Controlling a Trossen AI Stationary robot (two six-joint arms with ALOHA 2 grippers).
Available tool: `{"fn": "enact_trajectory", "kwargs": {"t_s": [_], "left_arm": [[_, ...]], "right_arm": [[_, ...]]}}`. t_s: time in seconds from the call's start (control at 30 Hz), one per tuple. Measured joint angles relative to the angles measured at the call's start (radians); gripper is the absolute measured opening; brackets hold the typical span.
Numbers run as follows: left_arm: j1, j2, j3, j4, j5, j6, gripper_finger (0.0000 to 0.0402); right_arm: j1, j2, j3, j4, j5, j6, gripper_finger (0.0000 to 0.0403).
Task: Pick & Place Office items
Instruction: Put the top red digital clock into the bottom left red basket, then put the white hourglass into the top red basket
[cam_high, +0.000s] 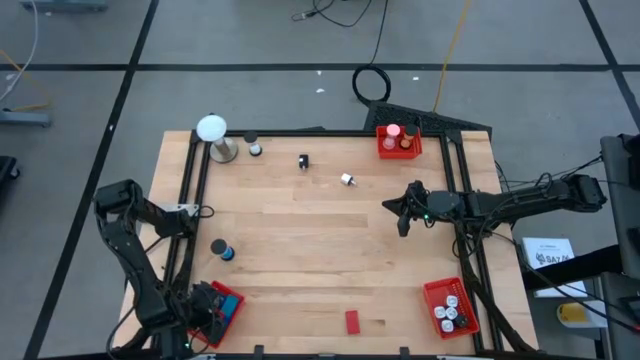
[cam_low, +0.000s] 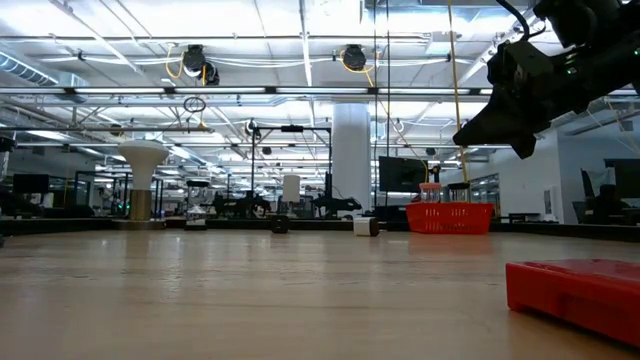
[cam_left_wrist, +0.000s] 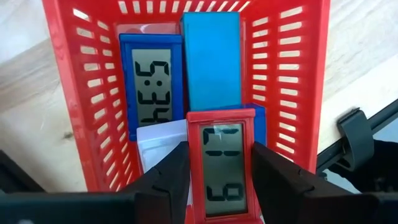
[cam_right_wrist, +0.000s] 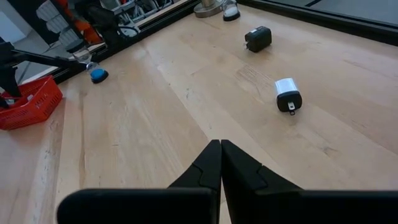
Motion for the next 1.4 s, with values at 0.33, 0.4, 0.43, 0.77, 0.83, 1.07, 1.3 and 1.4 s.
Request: {"fn": "enact_trajectory", "kwargs": {"t_s": [0.33, 0.4, 0.43, 0.77, 0.83, 1.07, 1.3, 1.4], "left_arm": [[-0.009, -0.009, 0.0, -0.037, 0.013, -0.019, 0.0145], [-0.009, -0.009, 0.0, -0.037, 0.015, -0.017, 0.0145], [-0.009, -0.009, 0.0, -0.038, 0.015, -0.017, 0.0145], [-0.011, -0.01, 0.039, -0.114, 0.025, 0.027, 0.0145], [-0.011, -0.01, 0.039, -0.105, 0.03, 0.042, 0.0148], [-0.011, -0.01, 0.039, -0.097, 0.058, 0.069, 0.0191], [-0.011, -0.01, 0.039, -0.094, 0.066, 0.08, 0.0212], [-0.006, -0.016, 0.039, -0.092, 0.068, 0.089, 0.0206]], "right_arm": [[0.0, 0.0, 0.0, 0.0, -0.002, 0.0, 0.0], [0.0, 0.0, 0.0, 0.0, -0.002, 0.001, 0.0], [0.0, 0.0, 0.0, 0.0, -0.002, 0.001, 0.0], [0.0, 0.0, 0.0, 0.0, -0.002, 0.001, 0.0], [0.0, 0.0, 0.0, 0.0, -0.003, 0.001, 0.0], [0.0, 0.0, 0.0, 0.001, -0.003, 0.004, 0.0], [0.0, 0.0, 0.0, 0.001, -0.003, 0.004, 0.0], [0.0, 0.0, 0.0, 0.001, -0.003, 0.003, 0.0]]}}
